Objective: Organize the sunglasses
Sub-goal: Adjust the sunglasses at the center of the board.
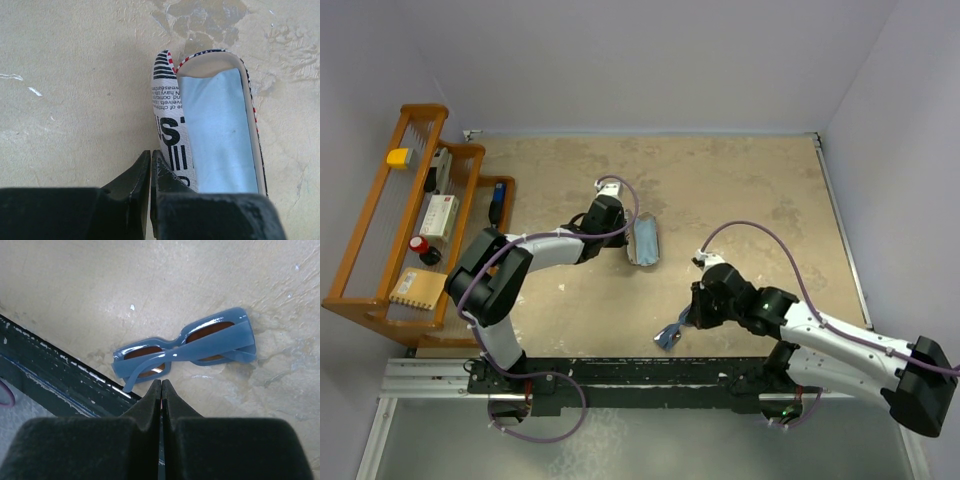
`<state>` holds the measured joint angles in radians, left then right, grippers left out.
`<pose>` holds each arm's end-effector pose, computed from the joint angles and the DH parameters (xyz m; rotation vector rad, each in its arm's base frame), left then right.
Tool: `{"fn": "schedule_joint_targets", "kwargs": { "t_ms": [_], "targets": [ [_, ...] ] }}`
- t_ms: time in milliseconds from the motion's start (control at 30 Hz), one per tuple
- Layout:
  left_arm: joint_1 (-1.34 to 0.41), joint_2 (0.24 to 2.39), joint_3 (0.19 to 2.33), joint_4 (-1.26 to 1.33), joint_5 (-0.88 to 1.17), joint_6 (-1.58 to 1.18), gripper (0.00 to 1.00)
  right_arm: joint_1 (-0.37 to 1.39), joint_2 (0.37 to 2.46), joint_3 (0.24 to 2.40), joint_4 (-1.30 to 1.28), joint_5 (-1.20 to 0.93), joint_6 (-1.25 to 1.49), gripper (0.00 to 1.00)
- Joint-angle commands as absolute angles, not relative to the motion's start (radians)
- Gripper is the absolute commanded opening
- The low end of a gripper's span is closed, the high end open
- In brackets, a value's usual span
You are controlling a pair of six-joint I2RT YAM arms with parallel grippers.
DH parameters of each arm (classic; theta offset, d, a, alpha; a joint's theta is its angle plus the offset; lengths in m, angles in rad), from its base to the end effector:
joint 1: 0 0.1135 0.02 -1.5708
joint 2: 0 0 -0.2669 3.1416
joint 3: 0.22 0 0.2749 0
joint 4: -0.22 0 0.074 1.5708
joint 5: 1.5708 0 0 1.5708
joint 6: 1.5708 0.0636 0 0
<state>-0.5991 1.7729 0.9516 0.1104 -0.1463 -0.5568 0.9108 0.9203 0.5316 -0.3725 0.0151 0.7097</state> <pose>0.3389 -0.2202 0.1301 -0.0287 2.3112 -0.4369 0.1412 0.1803 0.1848 -0.2399 2.4572 0.7535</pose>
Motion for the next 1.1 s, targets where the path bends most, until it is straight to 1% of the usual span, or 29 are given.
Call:
{"fn": "schedule_joint_targets", "kwargs": {
  "t_ms": [0, 200, 333, 433, 700, 800, 1067],
  "targets": [
    [-0.607, 1.738, 0.981, 0.133, -0.163, -0.557, 0.0, 0.918, 0.889, 0.5, -0.413, 0.0, 0.736, 0.0],
    [-0.61, 1.732, 0.981, 0.128, -0.167, -0.557, 0.0, 0.919, 0.917, 0.474, -0.395, -0.003, 0.73, 0.0],
    [-0.612, 1.732, 0.982, 0.128, -0.169, -0.556, 0.0, 0.919, 0.952, 0.456, -0.356, 0.002, 0.73, 0.02],
    [-0.613, 1.734, 0.983, 0.126, -0.17, -0.556, 0.0, 0.919, 0.973, 0.453, -0.319, 0.01, 0.73, 0.0],
    [-0.62, 1.725, 0.983, 0.114, -0.178, -0.552, 0.0, 0.919, 1.043, 0.465, -0.242, 0.027, 0.735, 0.0],
    [-0.623, 1.726, 0.984, 0.114, -0.178, -0.553, 0.0, 0.919, 1.058, 0.482, -0.253, 0.021, 0.74, 0.0],
    [-0.636, 1.735, 0.999, 0.112, -0.179, -0.553, 0.0, 0.916, 1.115, 0.537, -0.27, 0.124, 0.723, 0.0]
  ]
}}
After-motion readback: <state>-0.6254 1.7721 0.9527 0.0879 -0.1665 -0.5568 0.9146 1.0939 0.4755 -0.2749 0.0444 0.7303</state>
